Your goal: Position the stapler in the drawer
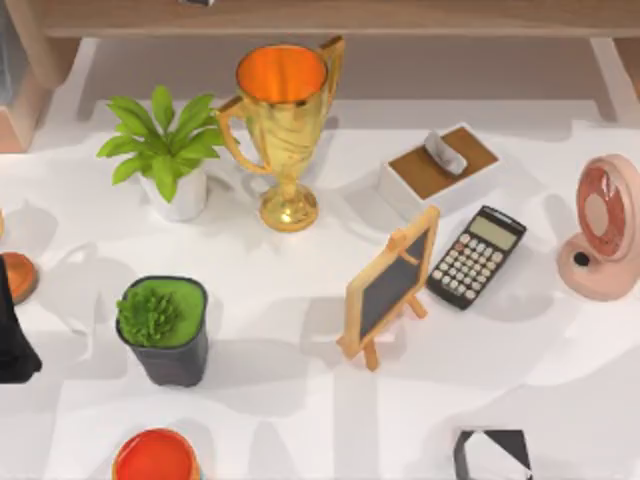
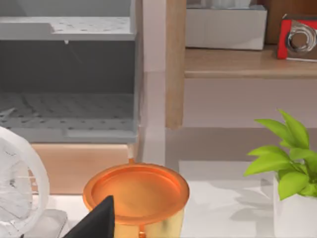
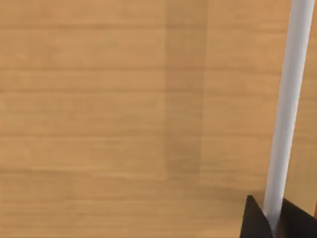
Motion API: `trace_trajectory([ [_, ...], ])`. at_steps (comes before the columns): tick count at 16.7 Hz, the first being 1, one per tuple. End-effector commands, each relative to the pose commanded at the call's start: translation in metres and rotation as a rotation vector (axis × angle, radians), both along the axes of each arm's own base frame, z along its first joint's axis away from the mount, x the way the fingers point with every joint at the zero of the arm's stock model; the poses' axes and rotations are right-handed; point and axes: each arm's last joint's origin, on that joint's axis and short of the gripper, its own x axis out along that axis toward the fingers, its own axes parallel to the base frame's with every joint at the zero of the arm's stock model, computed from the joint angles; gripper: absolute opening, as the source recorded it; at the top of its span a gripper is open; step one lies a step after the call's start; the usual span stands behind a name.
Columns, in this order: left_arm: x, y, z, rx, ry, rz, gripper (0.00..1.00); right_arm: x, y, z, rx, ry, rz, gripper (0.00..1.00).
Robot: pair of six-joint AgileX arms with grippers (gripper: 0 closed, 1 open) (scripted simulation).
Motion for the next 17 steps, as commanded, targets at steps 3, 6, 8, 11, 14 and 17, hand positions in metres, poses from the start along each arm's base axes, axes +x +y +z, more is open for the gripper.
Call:
trace_trajectory([
  [3, 0.0, 0.0, 0.0, 0.0, 0.0, 0.0, 1.0, 0.0, 0.0, 0.0, 0.0, 0.0, 0.0, 0.0],
  [6, 0.0, 0.0, 0.0, 0.0, 0.0, 0.0, 1.0, 0.0, 0.0, 0.0, 0.0, 0.0, 0.0, 0.0],
  [8, 0.0, 0.0, 0.0, 0.0, 0.0, 0.0, 1.0, -0.001, -0.001, -0.001, 0.004, 0.004, -0.004, 0.0],
  [11, 0.0, 0.0, 0.0, 0.0, 0.0, 0.0, 1.0, -0.01, -0.002, -0.001, 0.003, 0.003, -0.004, 0.0],
  [14, 0.0, 0.0, 0.0, 0.0, 0.0, 0.0, 1.0, -0.034, -0.001, -0.002, 0.005, 0.009, -0.002, 0.0],
  [17, 0.0, 0.0, 0.0, 0.0, 0.0, 0.0, 1.0, -0.058, 0.0, -0.002, 0.006, 0.01, -0.003, 0.0],
])
